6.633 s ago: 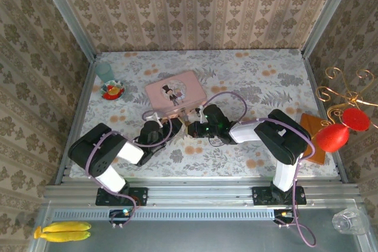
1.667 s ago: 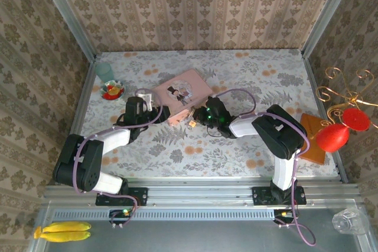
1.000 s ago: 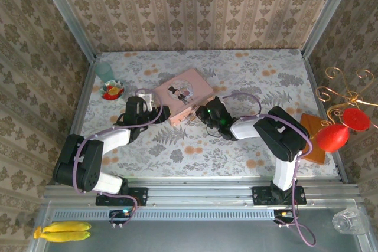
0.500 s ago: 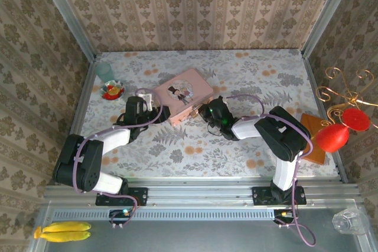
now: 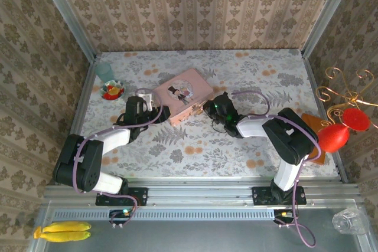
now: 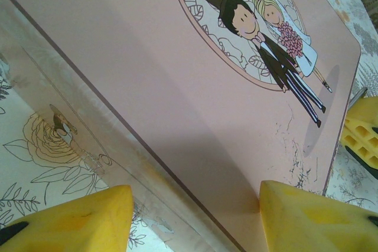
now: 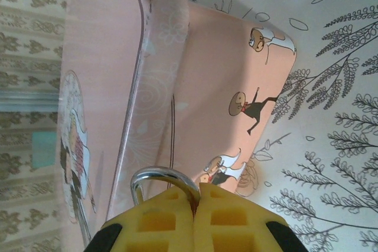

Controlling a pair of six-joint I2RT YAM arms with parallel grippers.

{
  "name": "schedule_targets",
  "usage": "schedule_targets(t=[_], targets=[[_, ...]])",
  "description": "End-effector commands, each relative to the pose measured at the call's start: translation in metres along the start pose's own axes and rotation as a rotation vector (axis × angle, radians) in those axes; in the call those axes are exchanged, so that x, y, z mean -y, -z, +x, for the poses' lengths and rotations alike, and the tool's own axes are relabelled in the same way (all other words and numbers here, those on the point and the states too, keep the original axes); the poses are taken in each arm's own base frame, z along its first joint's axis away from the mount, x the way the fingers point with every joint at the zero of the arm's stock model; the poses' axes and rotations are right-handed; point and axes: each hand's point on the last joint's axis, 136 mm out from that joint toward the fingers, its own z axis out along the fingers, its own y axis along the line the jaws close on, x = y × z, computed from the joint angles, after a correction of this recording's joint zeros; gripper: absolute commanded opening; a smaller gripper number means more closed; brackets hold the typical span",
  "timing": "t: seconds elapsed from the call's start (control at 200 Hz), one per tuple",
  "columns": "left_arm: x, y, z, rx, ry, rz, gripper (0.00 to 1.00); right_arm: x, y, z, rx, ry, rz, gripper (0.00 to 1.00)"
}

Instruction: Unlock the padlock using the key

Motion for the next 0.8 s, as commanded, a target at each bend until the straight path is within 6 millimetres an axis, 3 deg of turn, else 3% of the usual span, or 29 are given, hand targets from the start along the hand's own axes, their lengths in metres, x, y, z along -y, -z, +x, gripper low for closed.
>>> schedule_targets(t=[0.0,0.24,0.56,0.795], targets=[[-0.016,0.005,0.013,-0.038,0.025,-0.068,0.59,-0.029,0.009,-0.002,-0.034,0.115,-0.040,0.00],[-0.023,0.017,0.007,0.026,0.026,-0.107,0.59,-0.036,0.031,0.016,-0.154,0.300,-0.017,0.00],[-0.026,0.040,-0.008,0.162,0.034,-0.108,0.60,-0.037,0.092,0.048,-0.256,0.656,0.090,0.00],[-0.021,0.053,-0.017,0.246,0.015,-0.087,0.61,-0.014,0.126,0.077,-0.363,0.809,0.170,0.00]])
